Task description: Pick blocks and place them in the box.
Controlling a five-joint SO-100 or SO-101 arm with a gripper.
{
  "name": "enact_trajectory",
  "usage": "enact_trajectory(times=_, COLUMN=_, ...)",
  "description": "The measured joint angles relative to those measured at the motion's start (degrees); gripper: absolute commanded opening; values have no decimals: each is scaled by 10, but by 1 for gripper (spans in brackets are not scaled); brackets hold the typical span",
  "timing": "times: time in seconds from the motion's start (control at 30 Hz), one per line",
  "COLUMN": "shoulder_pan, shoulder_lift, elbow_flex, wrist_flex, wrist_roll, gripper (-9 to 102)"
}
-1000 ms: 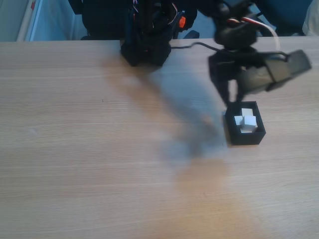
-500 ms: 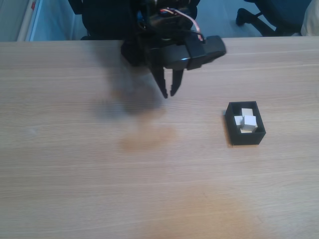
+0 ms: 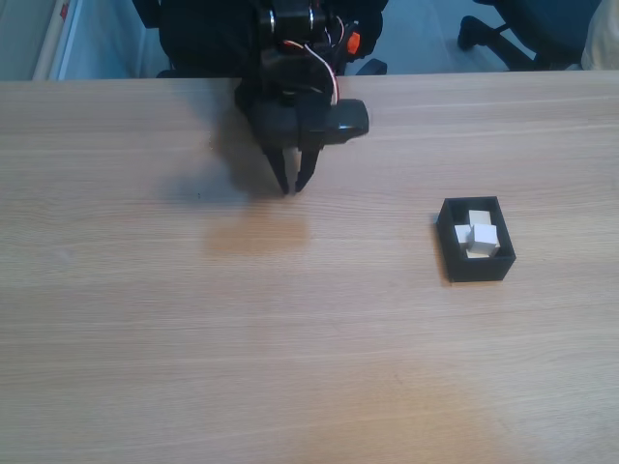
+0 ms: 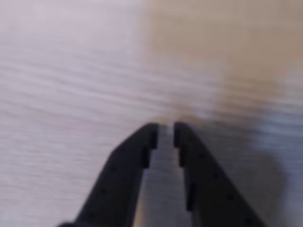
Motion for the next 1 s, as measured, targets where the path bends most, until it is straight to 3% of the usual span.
enact_trajectory(times=0.4, shoulder_pan=17, shoulder_lift=1, elbow_flex=32, wrist_flex=70, wrist_roll=47, gripper=0)
enact_trajectory(times=1.0, shoulder_pan=21, shoulder_lift=2, elbow_flex=31, wrist_flex=70, wrist_roll=47, gripper=0)
